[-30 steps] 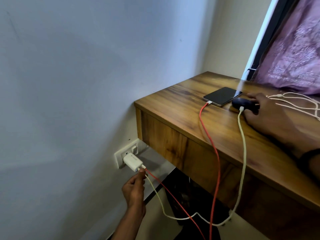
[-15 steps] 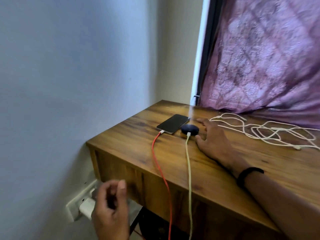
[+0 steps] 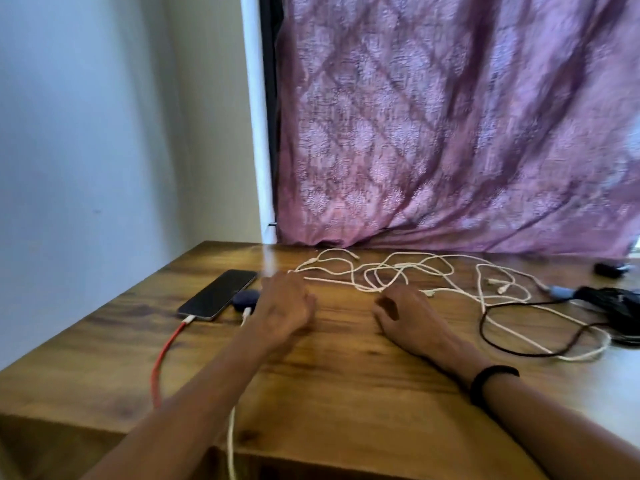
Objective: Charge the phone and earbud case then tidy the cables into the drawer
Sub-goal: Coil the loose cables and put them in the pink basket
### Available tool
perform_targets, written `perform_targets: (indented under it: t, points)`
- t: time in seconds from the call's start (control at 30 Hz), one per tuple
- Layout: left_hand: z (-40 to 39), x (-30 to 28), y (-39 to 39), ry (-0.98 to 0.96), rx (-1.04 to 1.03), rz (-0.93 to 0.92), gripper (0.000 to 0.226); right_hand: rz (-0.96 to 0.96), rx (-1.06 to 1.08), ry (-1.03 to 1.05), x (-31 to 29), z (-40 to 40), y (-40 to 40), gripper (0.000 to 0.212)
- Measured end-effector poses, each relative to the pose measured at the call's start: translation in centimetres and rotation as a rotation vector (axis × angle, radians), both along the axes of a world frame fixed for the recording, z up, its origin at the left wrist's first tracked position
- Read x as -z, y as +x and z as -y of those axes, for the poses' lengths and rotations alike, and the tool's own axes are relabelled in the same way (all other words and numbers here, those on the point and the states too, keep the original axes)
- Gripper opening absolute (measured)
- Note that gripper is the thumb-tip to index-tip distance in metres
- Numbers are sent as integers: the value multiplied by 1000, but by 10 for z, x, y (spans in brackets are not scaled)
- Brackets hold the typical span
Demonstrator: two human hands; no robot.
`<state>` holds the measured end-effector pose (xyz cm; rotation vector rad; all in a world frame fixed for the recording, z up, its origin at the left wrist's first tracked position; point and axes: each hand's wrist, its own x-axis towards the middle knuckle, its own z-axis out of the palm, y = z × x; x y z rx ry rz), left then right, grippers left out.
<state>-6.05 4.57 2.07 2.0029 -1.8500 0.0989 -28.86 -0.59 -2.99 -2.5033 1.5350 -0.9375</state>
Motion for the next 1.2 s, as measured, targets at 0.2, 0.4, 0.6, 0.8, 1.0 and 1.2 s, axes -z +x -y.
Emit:
perform_targets:
  t: [0.2,0.4,0.6,0.8,1.0,1.2]
  points:
    - [66,15,-26,28,-90,2,31,2,74,23,3,32,-55,21]
    - [70,21,-92,-371,388,-134,28,296,100,26,-7,44,-57,35]
    - [70,21,-146,-425,742,-204,13,807,-136,366,-20,35,-69,59]
    - [69,20,-131,-681,546,-337,22,779,-66,364,-42,24,-60,55]
    - [82,32,-121,-706,634,-242,19,1258,-537,1023,-59,19,-66,52]
    - [83,46,-143,-472,796,-387,34,1448,-826,903,-81,-6,-41,46]
